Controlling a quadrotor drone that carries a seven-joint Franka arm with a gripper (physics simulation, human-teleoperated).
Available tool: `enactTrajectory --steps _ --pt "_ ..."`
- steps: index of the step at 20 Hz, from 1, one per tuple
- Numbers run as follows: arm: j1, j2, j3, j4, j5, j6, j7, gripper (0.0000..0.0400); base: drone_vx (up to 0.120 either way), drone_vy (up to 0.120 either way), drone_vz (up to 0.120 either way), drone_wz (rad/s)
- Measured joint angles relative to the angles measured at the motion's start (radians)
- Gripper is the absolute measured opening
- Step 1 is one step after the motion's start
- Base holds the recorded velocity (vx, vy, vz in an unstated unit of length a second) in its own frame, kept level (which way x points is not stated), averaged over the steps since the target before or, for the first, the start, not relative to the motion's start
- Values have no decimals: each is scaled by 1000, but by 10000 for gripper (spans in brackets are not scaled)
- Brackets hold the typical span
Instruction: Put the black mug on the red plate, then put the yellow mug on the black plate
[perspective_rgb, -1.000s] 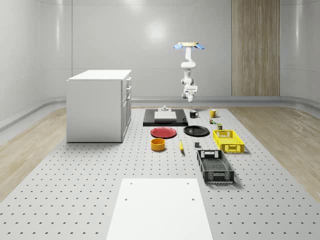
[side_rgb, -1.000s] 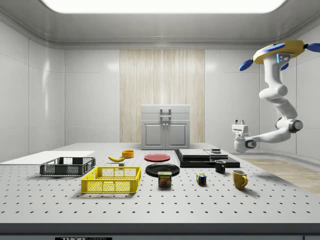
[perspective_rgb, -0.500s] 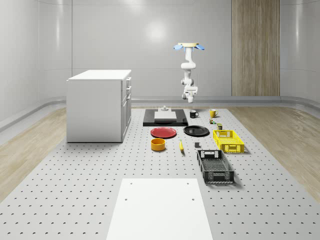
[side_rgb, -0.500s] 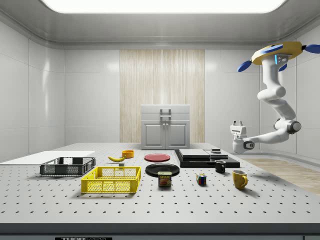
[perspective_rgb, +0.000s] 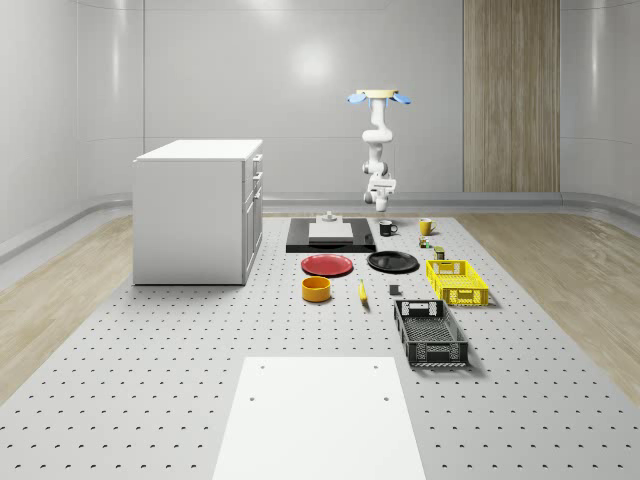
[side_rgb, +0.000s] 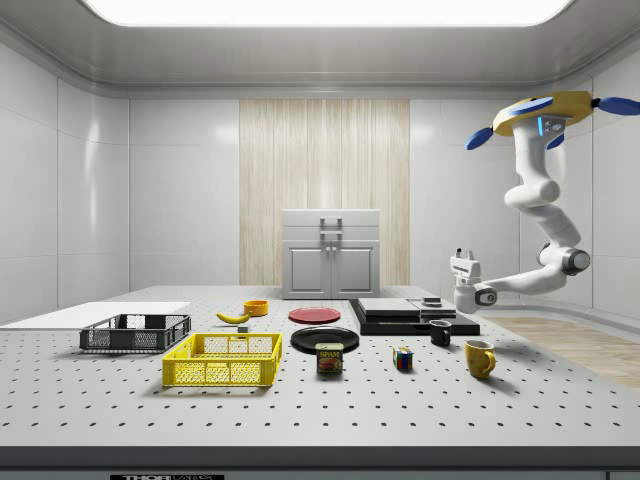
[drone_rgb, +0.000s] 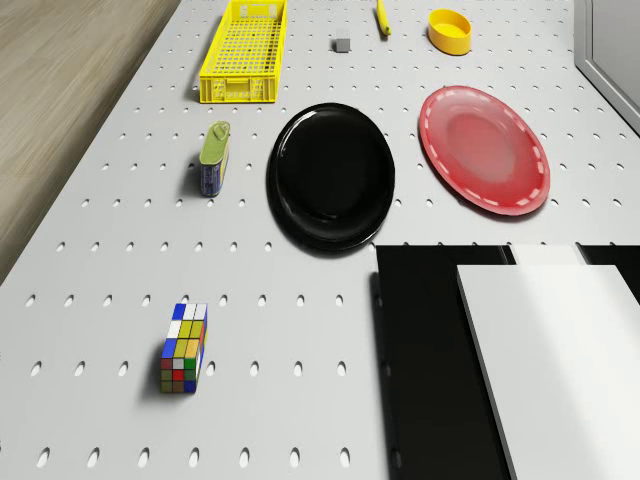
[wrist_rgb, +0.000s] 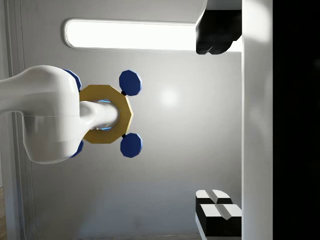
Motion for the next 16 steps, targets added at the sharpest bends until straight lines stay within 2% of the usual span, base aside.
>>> enactTrajectory --steps 2,7,9,13,16 --pt "-4 -1 13 -2 -18 2 2 400 120 0 0 0" --pt "-23 -6 74 -11 -104 7 14 400 120 -120 0 0" --pt "-36 -9 116 -21 -163 10 22 400 120 -40 0 0" --pt "-79 -21 250 -66 -355 19 50 400 120 0 0 0" --pt "-134 -41 404 -153 -587 31 91 400 120 0 -107 0"
